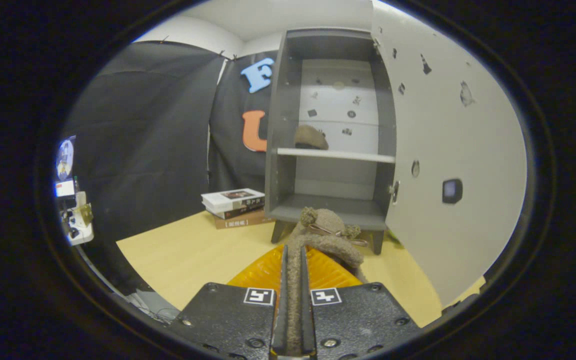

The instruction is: Open the shoe cabinet door, grab the shoes and put them into the shoe cabinet, then close the shoe cabinet door.

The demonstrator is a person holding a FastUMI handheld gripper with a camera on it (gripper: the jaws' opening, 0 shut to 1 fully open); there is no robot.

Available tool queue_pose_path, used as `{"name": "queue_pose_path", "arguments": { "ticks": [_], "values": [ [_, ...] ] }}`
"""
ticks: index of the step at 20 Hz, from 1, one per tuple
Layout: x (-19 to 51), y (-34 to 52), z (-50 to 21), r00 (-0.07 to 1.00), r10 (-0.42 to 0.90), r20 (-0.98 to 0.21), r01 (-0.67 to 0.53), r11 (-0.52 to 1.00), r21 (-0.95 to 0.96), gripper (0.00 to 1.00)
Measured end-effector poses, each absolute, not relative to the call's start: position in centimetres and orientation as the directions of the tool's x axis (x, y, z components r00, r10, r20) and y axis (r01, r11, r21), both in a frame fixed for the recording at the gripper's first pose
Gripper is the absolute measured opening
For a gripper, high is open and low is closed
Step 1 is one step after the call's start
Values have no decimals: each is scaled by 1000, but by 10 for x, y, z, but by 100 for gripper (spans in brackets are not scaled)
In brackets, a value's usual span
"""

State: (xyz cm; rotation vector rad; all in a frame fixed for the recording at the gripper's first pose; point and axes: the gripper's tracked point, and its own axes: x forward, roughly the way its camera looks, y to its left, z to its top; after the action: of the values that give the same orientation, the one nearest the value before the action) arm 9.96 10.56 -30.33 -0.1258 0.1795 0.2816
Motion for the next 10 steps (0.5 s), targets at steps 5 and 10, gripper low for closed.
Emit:
{"name": "queue_pose_path", "arguments": {
  "ticks": [5, 10],
  "values": [
    [93, 118, -214, 946, 302, -117, -314, 944, -104, 14],
    [98, 129, -147, 936, 332, -120, -345, 931, -117, 14]
  ]
}}
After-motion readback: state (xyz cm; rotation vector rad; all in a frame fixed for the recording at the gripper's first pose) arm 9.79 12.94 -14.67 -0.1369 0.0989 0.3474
